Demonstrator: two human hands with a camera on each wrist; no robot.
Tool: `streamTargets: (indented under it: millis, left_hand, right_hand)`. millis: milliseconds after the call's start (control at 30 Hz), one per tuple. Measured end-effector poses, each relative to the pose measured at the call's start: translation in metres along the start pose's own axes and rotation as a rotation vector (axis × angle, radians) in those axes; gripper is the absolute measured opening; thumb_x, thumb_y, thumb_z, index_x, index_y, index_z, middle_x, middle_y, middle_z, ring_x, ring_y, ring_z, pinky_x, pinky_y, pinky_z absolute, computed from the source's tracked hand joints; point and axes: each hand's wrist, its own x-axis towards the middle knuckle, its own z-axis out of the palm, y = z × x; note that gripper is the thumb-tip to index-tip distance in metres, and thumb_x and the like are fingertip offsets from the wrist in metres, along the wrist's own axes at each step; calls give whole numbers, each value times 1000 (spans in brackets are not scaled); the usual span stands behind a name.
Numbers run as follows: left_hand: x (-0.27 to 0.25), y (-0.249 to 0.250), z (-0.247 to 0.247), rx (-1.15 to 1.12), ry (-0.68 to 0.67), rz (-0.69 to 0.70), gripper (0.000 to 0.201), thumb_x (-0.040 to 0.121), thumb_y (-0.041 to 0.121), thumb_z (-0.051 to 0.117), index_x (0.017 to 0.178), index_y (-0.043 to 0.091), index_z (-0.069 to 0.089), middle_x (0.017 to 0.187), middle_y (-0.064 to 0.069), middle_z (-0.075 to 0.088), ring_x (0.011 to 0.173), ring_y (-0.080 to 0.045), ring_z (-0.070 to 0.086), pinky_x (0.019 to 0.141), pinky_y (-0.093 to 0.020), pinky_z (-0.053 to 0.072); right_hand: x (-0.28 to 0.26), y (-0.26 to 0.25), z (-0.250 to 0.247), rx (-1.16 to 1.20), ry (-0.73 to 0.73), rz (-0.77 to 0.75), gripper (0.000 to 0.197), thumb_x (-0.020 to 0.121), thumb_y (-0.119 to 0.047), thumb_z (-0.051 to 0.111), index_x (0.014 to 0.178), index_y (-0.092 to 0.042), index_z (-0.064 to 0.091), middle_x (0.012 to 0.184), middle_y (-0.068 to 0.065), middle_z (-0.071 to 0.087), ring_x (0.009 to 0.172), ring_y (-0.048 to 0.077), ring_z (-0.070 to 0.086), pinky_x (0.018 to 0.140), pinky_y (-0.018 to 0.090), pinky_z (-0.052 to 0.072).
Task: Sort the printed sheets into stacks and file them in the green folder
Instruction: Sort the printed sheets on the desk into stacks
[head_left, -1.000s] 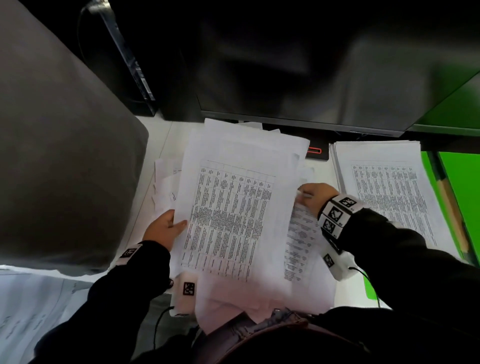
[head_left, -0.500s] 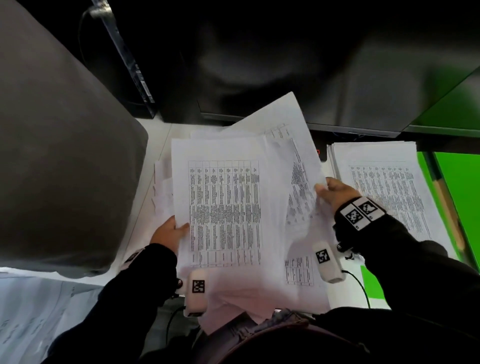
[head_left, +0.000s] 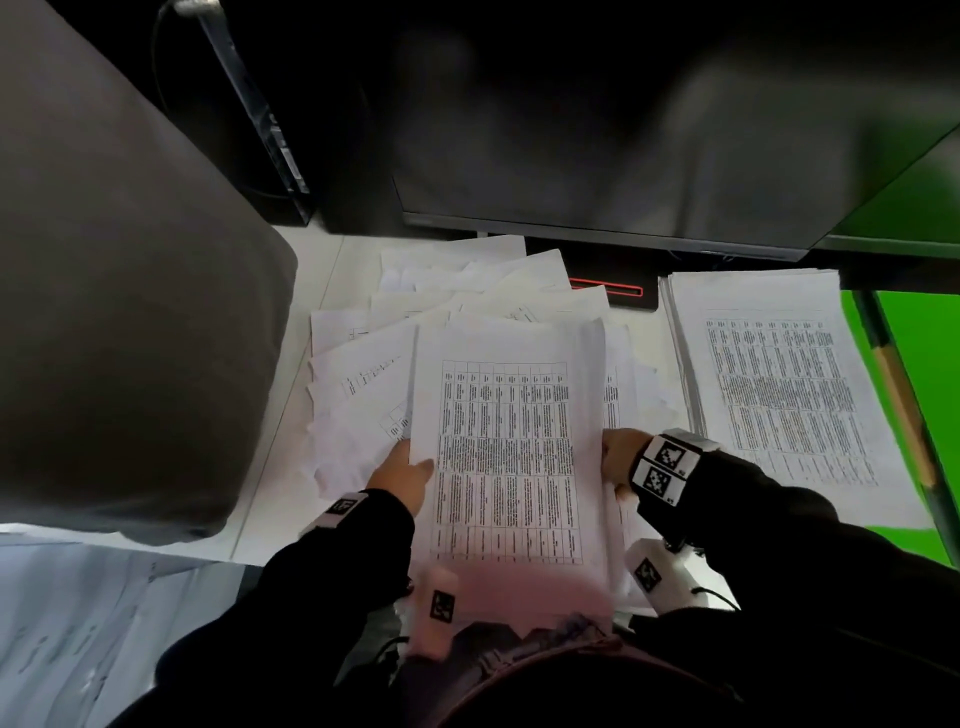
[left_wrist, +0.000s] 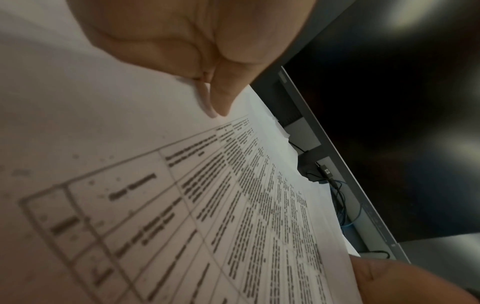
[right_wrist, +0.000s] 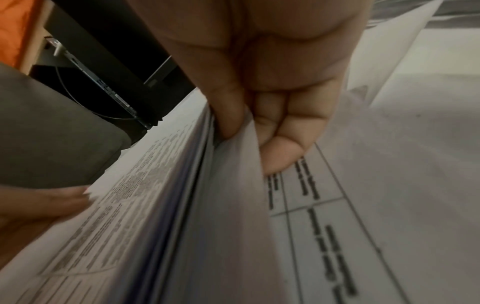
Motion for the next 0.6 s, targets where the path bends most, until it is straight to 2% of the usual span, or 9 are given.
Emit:
streamTargets:
  millis: [67,133,200,267,333,367,467,533,600]
  left_hand:
    - [-1,1,2,-1,2,22,43,96,18,44,138,13,39,136,-9,51,120,-27,50,90,-24,35]
    - [-1,0,2,-12,24,63,42,94,14,48,135,13,42,134,-8,53,118,-25,52,92,-25,36]
    - [-1,-1,-1,-45,62,99,40,92,9,50,132,13,45,130,-7,56,115,-23,54,93,-25,36]
    - [-3,2,-6,-68,83,136,36,92,8,50,128,11,46,126,-6,57,110,-21,55,91,-24,36]
    - [-8,11,-12,-65,94,204,33,93,8,48,126,9,45,118,-1,55,103,-14,50,88,-22,34]
    - [-10,18,-15,-69,107,240,32,94,8,47,125,9,45,114,2,53,102,-13,49,87,-22,33]
    - [-17,42,-31,-142,171,357,29,94,8,45,122,15,46,112,5,54,104,-16,51,89,-24,35]
    - [-22,58,-42,-241,208,434,24,93,6,45,109,24,47,107,10,60,103,-16,57,93,-29,40]
    - [-30,73,-52,-346,238,501,32,93,3,45,97,35,45,98,19,61,95,-5,60,93,-30,44]
  right_hand:
    - [2,3,2,105,-54,6,23,89,6,42,82,-13,54,70,5,55,50,17,60,43,25,51]
    - [1,1,0,235,-19,5,17,91,0,43,98,-9,56,75,3,55,67,25,62,53,28,51]
    - [0,-1,-7,565,89,22,23,95,-20,47,112,-8,56,80,3,56,70,21,57,60,29,49]
    - [-2,-5,-13,778,129,8,27,94,-33,48,106,-12,60,86,8,62,68,22,57,65,31,50]
    - [-6,-15,-15,711,147,-104,13,93,-15,50,105,-17,55,84,10,59,67,23,54,64,35,51]
    - [-6,-18,-17,610,179,-163,15,93,-6,48,100,-18,53,82,10,57,70,26,55,68,40,54]
    - [-15,-33,-29,395,319,-284,16,90,-3,47,79,-14,52,87,16,58,85,40,61,82,56,52]
    - [-33,-45,-42,404,450,-361,8,89,-6,48,92,-11,54,95,16,63,91,38,62,85,52,52]
    - [-56,-54,-52,449,570,-440,16,92,-10,48,105,-19,51,96,5,64,88,22,62,86,38,51]
